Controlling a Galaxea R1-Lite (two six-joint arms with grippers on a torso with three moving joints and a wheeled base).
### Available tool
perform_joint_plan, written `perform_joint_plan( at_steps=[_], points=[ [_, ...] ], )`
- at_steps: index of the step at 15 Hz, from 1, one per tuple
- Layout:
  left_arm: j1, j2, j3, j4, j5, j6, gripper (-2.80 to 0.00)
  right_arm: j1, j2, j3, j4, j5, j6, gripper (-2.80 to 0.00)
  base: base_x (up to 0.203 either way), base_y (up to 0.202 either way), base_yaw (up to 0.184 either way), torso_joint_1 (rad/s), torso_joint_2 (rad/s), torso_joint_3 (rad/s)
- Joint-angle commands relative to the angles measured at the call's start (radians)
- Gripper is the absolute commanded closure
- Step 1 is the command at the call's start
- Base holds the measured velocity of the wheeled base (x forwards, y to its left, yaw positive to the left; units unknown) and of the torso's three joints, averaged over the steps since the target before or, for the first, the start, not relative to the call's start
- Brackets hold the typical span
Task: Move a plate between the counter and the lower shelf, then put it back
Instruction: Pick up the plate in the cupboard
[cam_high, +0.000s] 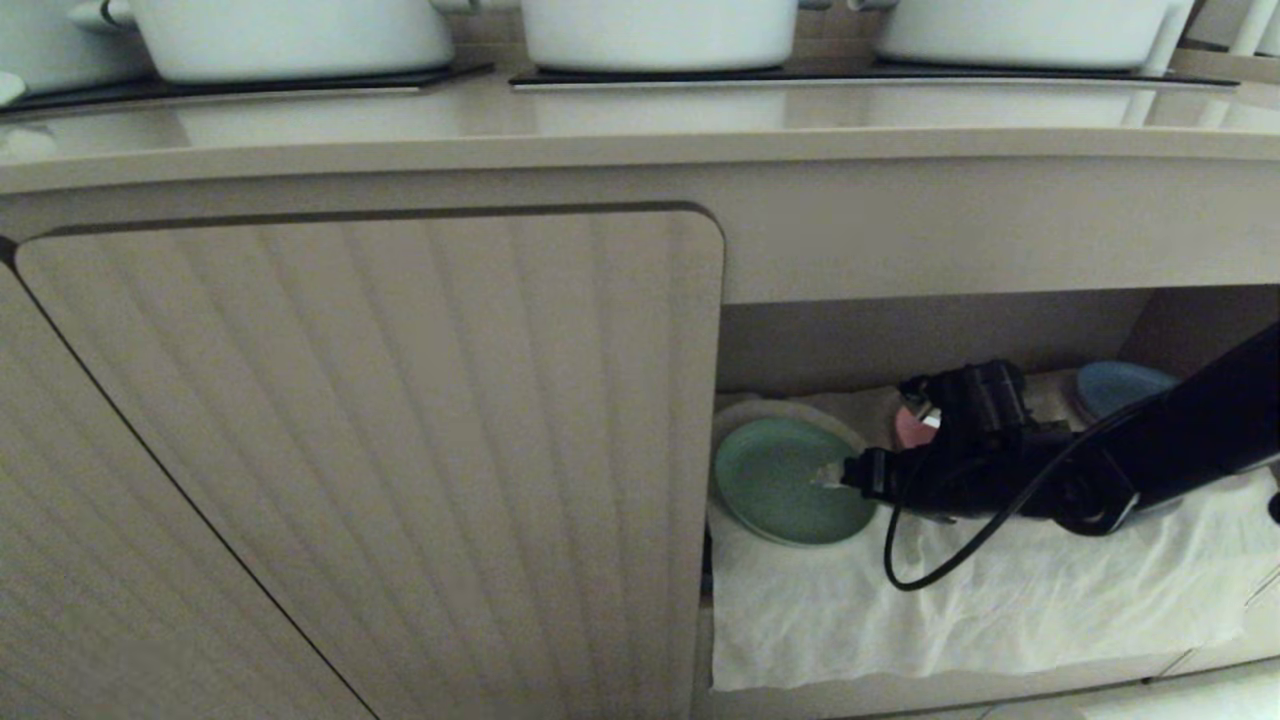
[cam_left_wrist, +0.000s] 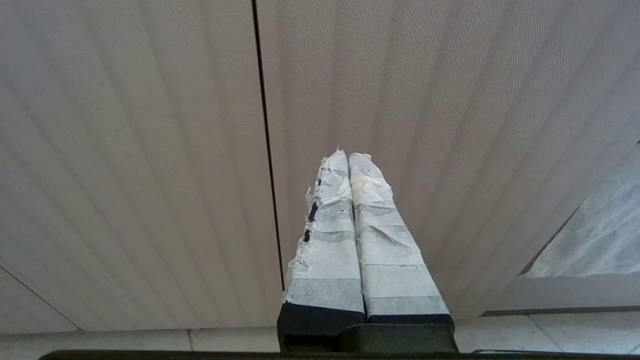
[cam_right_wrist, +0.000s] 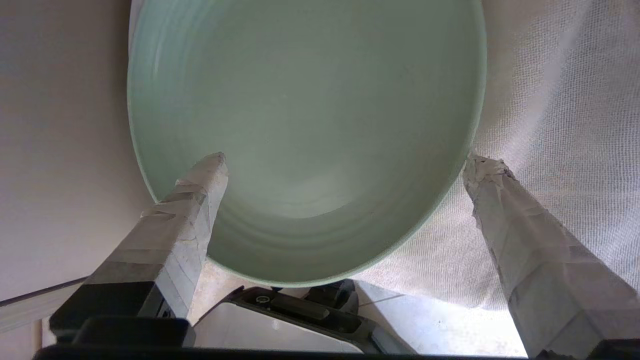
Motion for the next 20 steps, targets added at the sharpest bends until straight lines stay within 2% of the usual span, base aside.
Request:
perform_joint_plan(
  at_steps=[1,10,20],
  points=[
    [0.0,0.0,0.0,0.0,0.0,-0.001,0.0,0.002,0.013,-0.006,-0.007,0.001,0.001,-2.8,0.0,0.0,0.0,0.0,0.0,0.0],
    [0.0,0.0,0.0,0.0,0.0,-0.001,0.0,0.021,0.047,-0.022,-0.054,0.003,0.011,-2.8,0.0,0.0,0.0,0.0,0.0,0.0],
    [0.0,0.0,0.0,0.0,0.0,-0.001,0.0,0.023,0.061,-0.022,-0.049,-0.01,0.027,-2.8,0.0,0.0,0.0,0.0,0.0,0.0]
  ],
)
